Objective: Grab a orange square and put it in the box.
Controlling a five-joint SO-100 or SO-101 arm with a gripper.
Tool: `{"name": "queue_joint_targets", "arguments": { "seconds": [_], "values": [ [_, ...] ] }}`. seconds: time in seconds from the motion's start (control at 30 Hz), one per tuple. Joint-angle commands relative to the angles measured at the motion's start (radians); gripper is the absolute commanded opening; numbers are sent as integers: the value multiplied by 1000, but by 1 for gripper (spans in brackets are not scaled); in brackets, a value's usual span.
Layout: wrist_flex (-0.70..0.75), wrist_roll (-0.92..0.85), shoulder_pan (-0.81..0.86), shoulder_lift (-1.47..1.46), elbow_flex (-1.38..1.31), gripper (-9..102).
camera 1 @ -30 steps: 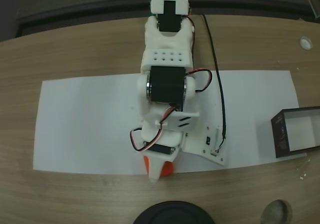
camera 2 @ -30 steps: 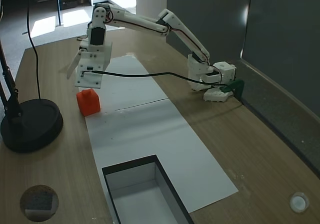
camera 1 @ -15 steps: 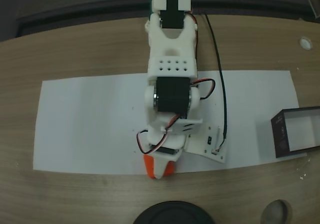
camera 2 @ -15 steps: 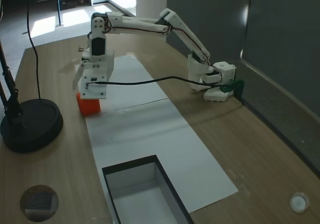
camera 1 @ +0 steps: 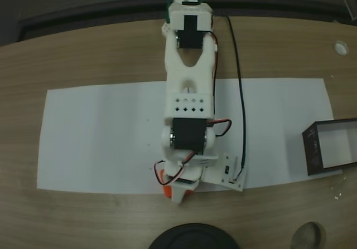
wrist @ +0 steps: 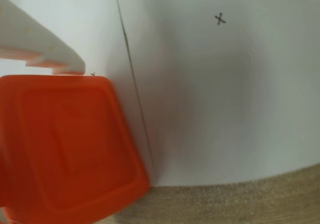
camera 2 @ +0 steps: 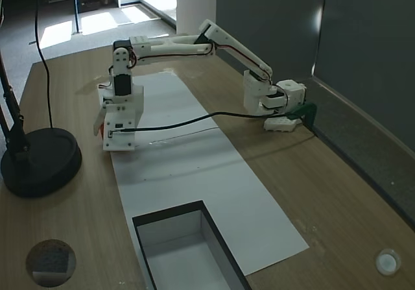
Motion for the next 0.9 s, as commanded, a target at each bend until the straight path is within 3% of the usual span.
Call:
{"name": "queue_joint_targets", "arguments": {
  "seconds": [0.0, 0.2, 0.43, 0.63, 0.87],
  "values": [
    [2, -6, 9, 9, -15, 32],
    [8, -52, 8, 9, -71, 16],
    [130, -83, -44, 63, -296, 13],
    [179, -206, -207, 305, -472, 13],
    [175, -299, -571, 540, -472, 14]
  ]
}}
